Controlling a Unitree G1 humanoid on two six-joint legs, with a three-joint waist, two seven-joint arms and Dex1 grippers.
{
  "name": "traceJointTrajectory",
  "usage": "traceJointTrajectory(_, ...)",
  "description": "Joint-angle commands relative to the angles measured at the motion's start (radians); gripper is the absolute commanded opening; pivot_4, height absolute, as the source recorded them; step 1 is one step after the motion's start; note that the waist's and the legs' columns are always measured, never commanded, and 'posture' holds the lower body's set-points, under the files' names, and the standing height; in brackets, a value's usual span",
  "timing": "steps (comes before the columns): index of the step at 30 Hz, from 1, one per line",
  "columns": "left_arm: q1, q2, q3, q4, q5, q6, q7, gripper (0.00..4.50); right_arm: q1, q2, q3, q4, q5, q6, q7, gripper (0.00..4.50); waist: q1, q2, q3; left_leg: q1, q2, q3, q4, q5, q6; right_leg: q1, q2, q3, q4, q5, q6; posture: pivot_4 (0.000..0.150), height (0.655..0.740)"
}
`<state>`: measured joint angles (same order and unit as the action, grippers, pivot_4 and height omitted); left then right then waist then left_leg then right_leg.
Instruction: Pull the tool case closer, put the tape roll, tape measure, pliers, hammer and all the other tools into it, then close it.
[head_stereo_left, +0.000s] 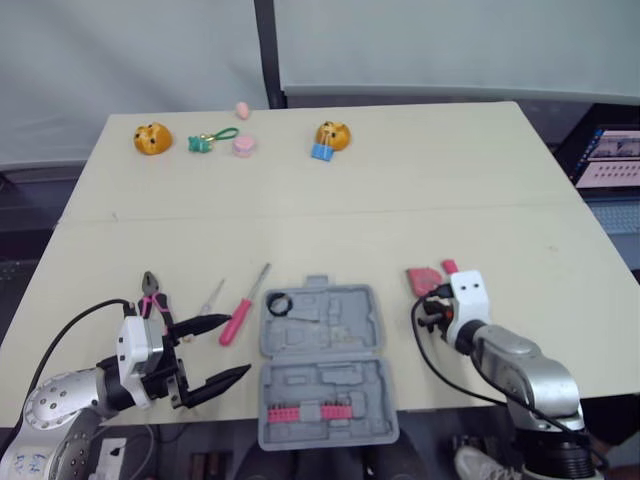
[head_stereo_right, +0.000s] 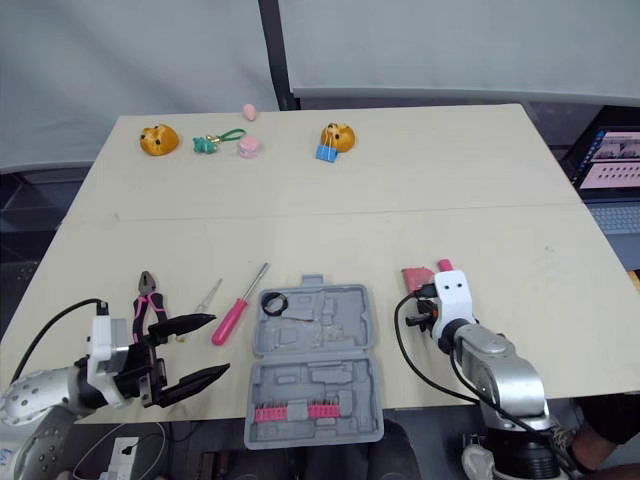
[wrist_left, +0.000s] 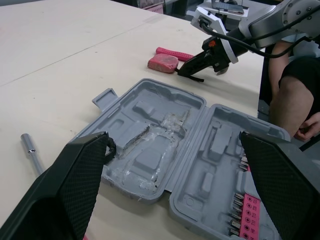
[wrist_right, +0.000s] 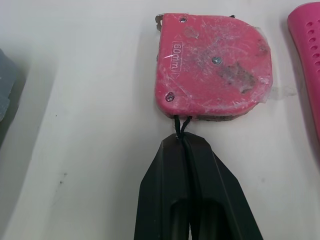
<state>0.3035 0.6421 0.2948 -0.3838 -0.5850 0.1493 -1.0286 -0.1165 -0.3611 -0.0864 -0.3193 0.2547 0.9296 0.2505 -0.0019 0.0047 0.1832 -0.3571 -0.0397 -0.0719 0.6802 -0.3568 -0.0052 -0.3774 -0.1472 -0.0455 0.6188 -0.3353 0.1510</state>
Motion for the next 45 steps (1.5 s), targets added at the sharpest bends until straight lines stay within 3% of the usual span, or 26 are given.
traceJointTrajectory(1,0.008,-0.001,0.007,-0.034,-0.016,-0.006,-0.001,4.5,0.03,0.002,0.004,-0.06,0.01,0.035,-0.002,0.01,0.0,0.0,0.0,0.0,0.0,0.0,0.0,0.0,0.0,0.0,0.0,0.0,0.0,0.0,0.0,0.15,0.7121)
traceJointTrajectory(28,-0.021,0.009,-0.027,0.015,-0.018,-0.003,-0.064,4.5,0.341,0.101,0.001,-0.515,0.056,0.293,-0.04,0.01,0.001,0.003,0.002,0.0,0.0,0.0,-0.002,0.0,0.0,0.0,0.0,0.0,-0.002,0.0,0.0,0.15,0.7121)
traceJointTrajectory(45,-0.029,0.008,-0.027,0.035,-0.014,-0.01,-0.088,4.5,0.419,0.138,0.032,-0.591,0.055,0.328,-0.054,0.01,0.001,0.003,0.002,0.0,0.0,0.0,-0.005,0.0,0.0,-0.001,0.0,0.0,-0.004,0.0,0.0,0.15,0.7121)
